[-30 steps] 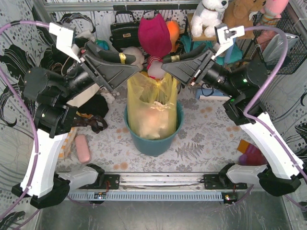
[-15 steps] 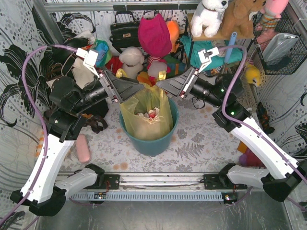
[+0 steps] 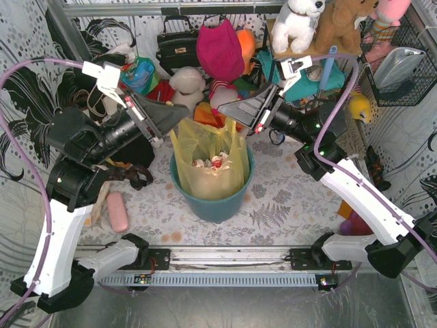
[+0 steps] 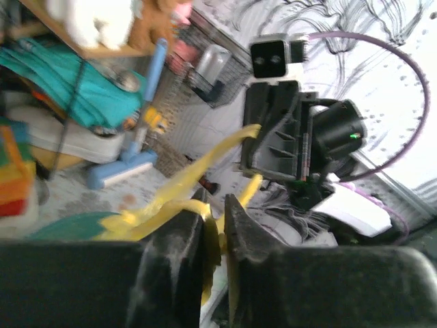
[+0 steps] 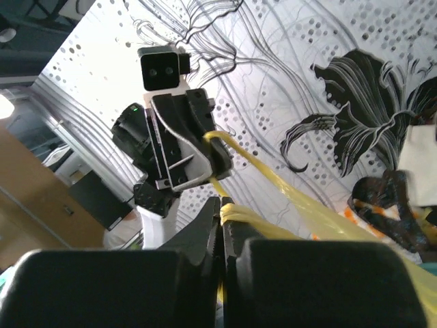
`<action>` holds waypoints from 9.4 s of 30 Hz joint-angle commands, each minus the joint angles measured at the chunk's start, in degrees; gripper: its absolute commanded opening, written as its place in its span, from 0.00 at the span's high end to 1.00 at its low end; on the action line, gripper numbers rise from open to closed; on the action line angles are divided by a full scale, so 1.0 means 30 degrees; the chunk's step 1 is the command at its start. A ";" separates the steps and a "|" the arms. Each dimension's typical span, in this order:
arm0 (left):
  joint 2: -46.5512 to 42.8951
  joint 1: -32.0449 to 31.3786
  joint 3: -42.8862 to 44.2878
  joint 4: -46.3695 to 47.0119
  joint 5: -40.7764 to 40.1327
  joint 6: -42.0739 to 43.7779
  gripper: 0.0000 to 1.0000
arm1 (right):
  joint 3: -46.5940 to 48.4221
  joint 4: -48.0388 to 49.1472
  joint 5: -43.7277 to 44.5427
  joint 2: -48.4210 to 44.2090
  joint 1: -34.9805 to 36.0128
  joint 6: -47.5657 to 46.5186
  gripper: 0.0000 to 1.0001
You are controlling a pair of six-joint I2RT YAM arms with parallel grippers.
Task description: Tie the trash bag
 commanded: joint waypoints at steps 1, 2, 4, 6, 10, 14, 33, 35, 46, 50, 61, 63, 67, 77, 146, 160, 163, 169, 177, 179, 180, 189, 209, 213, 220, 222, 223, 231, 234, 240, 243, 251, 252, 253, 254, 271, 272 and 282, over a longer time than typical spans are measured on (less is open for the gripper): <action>-0.0093 0.0137 0.2929 -0.2649 -0.4808 0.2602 0.91 | 0.1652 -0.1296 0.1964 -0.1713 -0.0058 -0.2110 1.00; -0.0322 0.0137 0.3288 -0.3236 -0.6207 0.3080 0.99 | 0.1581 -0.2189 0.2672 -0.2272 -0.0045 -0.2987 1.00; -0.1129 0.0137 0.3296 -0.4043 -0.9161 0.3440 1.00 | 0.0934 -0.3379 0.4096 -0.3639 -0.0043 -0.4194 1.00; -0.1978 0.0137 0.2862 -0.4443 -1.1024 0.3660 1.00 | 0.0065 -0.4372 0.5427 -0.4867 -0.0043 -0.4895 1.00; -0.2531 0.0136 0.2302 -0.5617 -1.2533 0.4060 1.00 | -0.1899 -0.5830 0.7903 -0.6839 -0.0043 -0.5519 1.00; -0.2809 0.0121 0.1566 -0.6550 -1.3263 0.4336 1.00 | -0.3203 -0.8137 1.0400 -0.8469 -0.0029 -0.5840 1.00; -0.2424 0.0113 -0.0412 0.2471 -0.0031 0.0332 0.45 | 0.0417 -0.2627 -0.0870 -0.2408 -0.0043 -0.2836 0.50; -0.2485 0.0125 -0.0403 0.1949 0.0259 0.0562 0.43 | 0.0542 -0.2513 -0.1086 -0.2085 -0.0043 -0.2645 0.49; -0.3589 0.0117 0.0091 -0.3793 -0.4248 0.3401 0.33 | 0.0023 -0.4388 -0.0286 -0.2750 -0.0043 -0.3483 0.50; -0.4489 0.0136 0.0406 -0.3893 -0.6551 0.3470 0.31 | -0.0250 -0.4786 -0.0050 -0.3064 -0.0036 -0.3654 0.50; -0.4061 0.0130 -0.1886 -0.4764 -0.4129 0.2888 0.28 | -0.0352 -0.4811 0.0047 -0.3006 -0.0043 -0.3470 0.50; -0.3957 0.0116 -0.2511 -0.4257 -0.2765 0.2842 0.29 | -0.0407 -0.4856 0.0036 -0.3033 -0.0042 -0.3492 0.49; -0.3901 0.0125 -0.2921 -0.4347 -0.2865 0.3130 0.41 | -0.0592 -0.5477 -0.0007 -0.3268 -0.0043 -0.3700 0.44; -0.4442 0.0130 -0.2993 -0.4247 -0.2903 0.3267 0.55 | -0.2083 -0.7801 0.0738 -0.4892 -0.0043 -0.4643 0.42; 0.0009 0.0137 0.3256 -0.2052 -0.2833 0.1130 0.31 | 0.3486 -0.9212 0.4887 -0.2843 -0.0043 -0.7065 0.60; -0.2605 0.0129 0.0404 -0.6223 0.1016 -0.0997 0.25 | 0.2220 -1.0952 0.3864 -0.3143 -0.0043 -0.7071 0.26; -0.2840 0.0131 -0.1347 -0.4415 0.3090 -0.1883 0.24 | 0.2352 -1.1018 0.3321 -0.3006 -0.0043 -0.6992 0.28; -0.2513 0.0121 -0.1997 -0.4417 0.3522 -0.1428 0.25 | 0.2390 -1.0722 0.2819 -0.2746 -0.0043 -0.6732 0.37; -0.1933 0.0135 -0.0802 0.1175 0.5502 -0.3621 0.79 | 0.3909 -1.0059 0.2736 -0.1966 -0.0043 -0.6369 1.00; -0.0734 0.0137 0.1753 -0.0255 0.4933 -0.2339 0.90 | 0.4987 -1.0086 0.3072 -0.1485 -0.0043 -0.6621 1.00; -0.0017 0.0137 0.3064 -0.1150 0.4492 -0.1663 0.91 | 0.5748 -1.0220 0.3224 -0.1185 -0.0043 -0.6821 1.00; 0.2354 0.0137 0.5932 -0.2046 0.2907 0.0147 0.88 | 0.7539 -1.0736 0.3581 -0.0758 -0.0043 -0.7628 1.00; 0.5686 0.0297 0.9669 -0.3094 0.3059 0.1423 0.88 | 0.9620 -1.1759 0.3615 0.0078 -0.0043 -0.8459 1.00; 0.6072 0.0486 0.9593 -0.1834 0.3942 0.0600 0.88 | 0.9607 -1.1712 0.3636 -0.0099 -0.0043 -0.8605 1.00; 0.5746 0.1050 0.7071 -0.0958 0.4194 0.0614 0.87 | 0.6378 -1.1696 0.4771 -0.1473 -0.0043 -0.8584 1.00; 0.5668 0.1204 0.6499 -0.1145 0.4370 0.0557 0.85 | 0.5183 -1.1465 0.4961 -0.1985 -0.0043 -0.8397 1.00; 0.5522 0.1255 0.6206 -0.1370 0.4356 0.0577 0.81 | 0.4484 -1.1187 0.5020 -0.2299 -0.0043 -0.8229 1.00; 0.3887 0.1519 0.5699 -0.4167 0.3054 0.1345 0.35 | 0.4956 -1.3744 0.5453 -0.2809 -0.0043 -0.9121 0.43; 0.3233 0.1514 0.5609 -0.4835 0.2412 0.1488 0.33 | 0.5053 -1.4603 0.5787 -0.3032 -0.0043 -0.9452 0.43; 0.2880 0.1523 0.5676 -0.5894 0.1442 0.2087 0.34 | 0.5268 -1.5498 0.6344 -0.3167 -0.0043 -0.9927 0.48; 0.3065 0.1521 0.5840 -0.6012 0.1397 0.2206 0.35 | 0.5474 -1.5673 0.6455 -0.3211 -0.0043 -1.0040 0.50; 0.3279 0.1527 0.6842 -0.7523 0.0034 0.3200 0.37 | 0.5849 -1.5765 0.6964 -0.3149 -0.0043 -1.0297 0.55; 0.3279 0.1518 0.6890 -0.7552 -0.0035 0.3233 0.40 | 0.5910 -1.5764 0.6999 -0.3104 -0.0043 -1.0331 0.62; 0.3260 0.1514 0.6954 -0.7541 -0.0124 0.3270 0.46 | 0.5991 -1.5738 0.7022 -0.3028 -0.0043 -1.0309 0.71; 0.3254 0.1514 0.7006 -0.7495 -0.0139 0.3264 0.52 | 0.6071 -1.5698 0.7010 -0.2949 -0.0043 -1.0369 0.78; 0.3297 0.1517 0.7251 -0.6034 0.0327 0.3333 0.85 | 0.7621 -1.5984 0.6110 -0.1853 -0.0043 -1.0624 1.00; 0.2991 0.1514 0.6545 -0.5945 0.0159 0.3360 0.81 | 0.6912 -1.5788 0.6193 -0.2187 -0.0043 -1.0463 1.00; 0.1695 0.1523 0.6407 -0.7153 -0.2575 0.3614 0.37 | 0.6297 -1.6703 0.7044 -0.3239 -0.0043 -1.0536 0.57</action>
